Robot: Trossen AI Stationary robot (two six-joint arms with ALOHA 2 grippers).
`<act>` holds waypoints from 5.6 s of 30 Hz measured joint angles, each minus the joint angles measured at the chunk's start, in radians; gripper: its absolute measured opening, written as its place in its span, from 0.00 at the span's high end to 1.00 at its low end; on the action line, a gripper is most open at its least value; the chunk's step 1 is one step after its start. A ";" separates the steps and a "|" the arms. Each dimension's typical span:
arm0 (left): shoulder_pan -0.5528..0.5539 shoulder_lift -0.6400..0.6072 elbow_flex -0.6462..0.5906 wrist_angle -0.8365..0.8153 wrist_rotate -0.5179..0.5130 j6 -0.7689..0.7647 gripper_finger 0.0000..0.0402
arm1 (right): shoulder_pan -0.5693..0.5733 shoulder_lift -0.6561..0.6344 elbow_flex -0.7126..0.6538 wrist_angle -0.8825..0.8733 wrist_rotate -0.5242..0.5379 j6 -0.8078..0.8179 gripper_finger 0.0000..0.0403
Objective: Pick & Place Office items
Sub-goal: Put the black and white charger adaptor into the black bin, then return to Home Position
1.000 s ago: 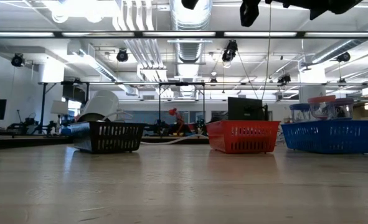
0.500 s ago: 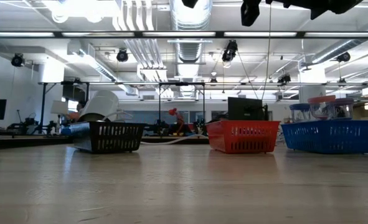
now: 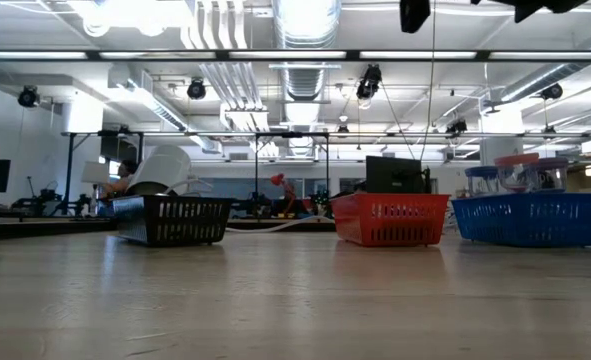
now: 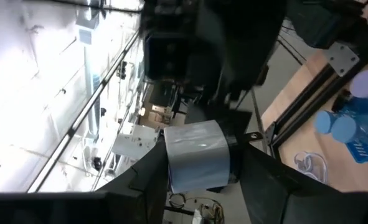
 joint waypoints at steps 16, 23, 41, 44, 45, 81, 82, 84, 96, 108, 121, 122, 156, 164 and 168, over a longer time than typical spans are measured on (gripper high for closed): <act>0.028 -0.310 -0.103 -0.365 0.174 -0.524 0.59 | 0.001 -0.335 -0.057 -0.385 0.150 -0.180 0.47; 0.028 -0.594 -0.401 -0.366 0.202 -0.798 0.60 | 0.001 -0.556 -0.246 -0.384 0.158 -0.210 0.64; 0.027 -1.235 -1.153 -0.106 0.207 -1.230 0.60 | 0.001 -1.002 -0.590 -0.376 0.259 -0.218 0.98; 0.027 -1.295 -1.234 -0.050 0.207 -1.239 0.60 | 0.001 -0.997 -0.619 -0.373 0.259 -0.227 0.98; 0.027 -1.308 -1.254 -0.025 0.207 -1.239 0.60 | 0.001 -0.992 -0.627 -0.373 0.259 -0.229 0.98; 0.027 -0.937 -0.676 -0.959 0.088 -1.602 0.60 | 0.001 -0.994 -0.661 -0.307 0.259 -0.206 0.98; 0.027 -0.896 -0.660 -0.973 0.109 -1.610 0.60 | 0.001 -0.994 -0.661 -0.307 0.259 -0.202 0.98; 0.027 -0.828 -0.637 -0.989 0.158 -1.623 0.60 | 0.001 -0.994 -0.661 -0.307 0.259 -0.195 0.98; 0.036 -0.565 -0.669 -0.950 0.265 -1.651 0.60 | 0.001 -0.994 -0.661 -0.307 0.260 -0.193 0.98; 0.059 -0.414 -0.673 -0.895 0.280 -1.650 0.60 | 0.001 -0.993 -0.661 -0.308 0.260 -0.189 0.98; 0.062 -0.386 -0.673 -0.866 0.283 -1.590 0.38 | 0.001 -0.993 -0.661 -0.309 0.259 -0.190 0.98; 0.062 -0.391 -0.673 -0.860 0.283 -1.589 0.36 | 0.001 -0.993 -0.661 -0.308 0.259 -0.190 0.98; 0.143 -1.350 -1.097 -0.360 0.597 -1.231 0.99 | 0.001 -0.996 -0.669 -0.311 0.259 -0.209 0.98; 0.143 -1.564 -1.274 -0.255 0.593 -1.276 0.99 | 0.000 -0.995 -0.669 -0.309 0.264 -0.211 0.98; 0.143 -1.622 -1.373 -0.192 0.584 -1.279 1.00 | 0.000 -0.994 -0.674 -0.309 0.289 -0.181 0.98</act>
